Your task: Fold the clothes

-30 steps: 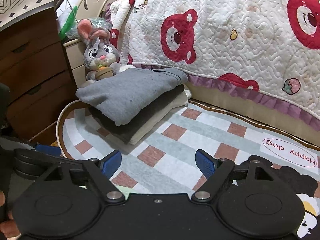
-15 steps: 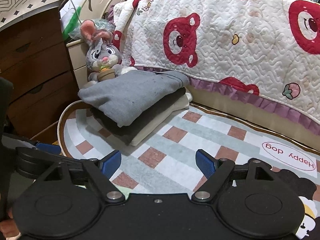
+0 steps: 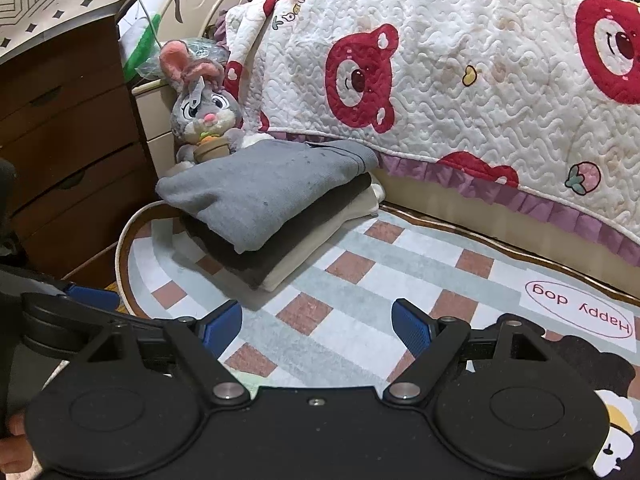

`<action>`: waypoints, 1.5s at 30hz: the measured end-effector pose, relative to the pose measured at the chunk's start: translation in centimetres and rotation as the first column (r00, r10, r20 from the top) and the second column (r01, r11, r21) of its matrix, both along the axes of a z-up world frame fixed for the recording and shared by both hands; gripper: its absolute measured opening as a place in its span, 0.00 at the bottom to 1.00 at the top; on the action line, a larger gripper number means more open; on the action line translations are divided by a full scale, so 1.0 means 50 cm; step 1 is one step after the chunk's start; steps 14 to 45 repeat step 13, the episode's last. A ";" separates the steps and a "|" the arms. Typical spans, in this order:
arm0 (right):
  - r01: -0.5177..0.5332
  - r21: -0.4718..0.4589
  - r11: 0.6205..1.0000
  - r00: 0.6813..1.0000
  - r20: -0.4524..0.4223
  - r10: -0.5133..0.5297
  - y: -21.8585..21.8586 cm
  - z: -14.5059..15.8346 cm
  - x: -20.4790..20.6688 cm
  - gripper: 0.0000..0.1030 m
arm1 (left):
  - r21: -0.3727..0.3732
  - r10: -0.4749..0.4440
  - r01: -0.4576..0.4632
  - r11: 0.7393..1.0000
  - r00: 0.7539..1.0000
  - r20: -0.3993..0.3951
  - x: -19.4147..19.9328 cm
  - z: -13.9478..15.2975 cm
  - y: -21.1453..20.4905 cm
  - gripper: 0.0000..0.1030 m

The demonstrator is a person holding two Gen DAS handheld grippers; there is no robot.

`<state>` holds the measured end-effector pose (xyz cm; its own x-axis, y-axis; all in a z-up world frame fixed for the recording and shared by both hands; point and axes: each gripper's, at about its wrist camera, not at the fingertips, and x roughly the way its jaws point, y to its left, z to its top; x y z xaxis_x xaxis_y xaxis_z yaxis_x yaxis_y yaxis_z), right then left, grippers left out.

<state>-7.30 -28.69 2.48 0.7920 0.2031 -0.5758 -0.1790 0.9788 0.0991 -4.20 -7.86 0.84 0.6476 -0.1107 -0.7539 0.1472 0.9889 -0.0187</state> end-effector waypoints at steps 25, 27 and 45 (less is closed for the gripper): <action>0.010 -0.006 1.000 1.000 -0.003 -0.010 0.001 -0.003 -0.006 0.83 | 0.020 -0.004 0.004 1.000 1.000 -0.009 0.000 -0.002 -0.005 0.98; 0.010 -0.006 1.000 1.000 -0.003 -0.010 0.001 -0.003 -0.006 0.83 | 0.020 -0.004 0.004 1.000 1.000 -0.009 0.000 -0.002 -0.005 0.98; 0.010 -0.006 1.000 1.000 -0.003 -0.010 0.001 -0.003 -0.006 0.83 | 0.020 -0.004 0.004 1.000 1.000 -0.009 0.000 -0.002 -0.005 0.98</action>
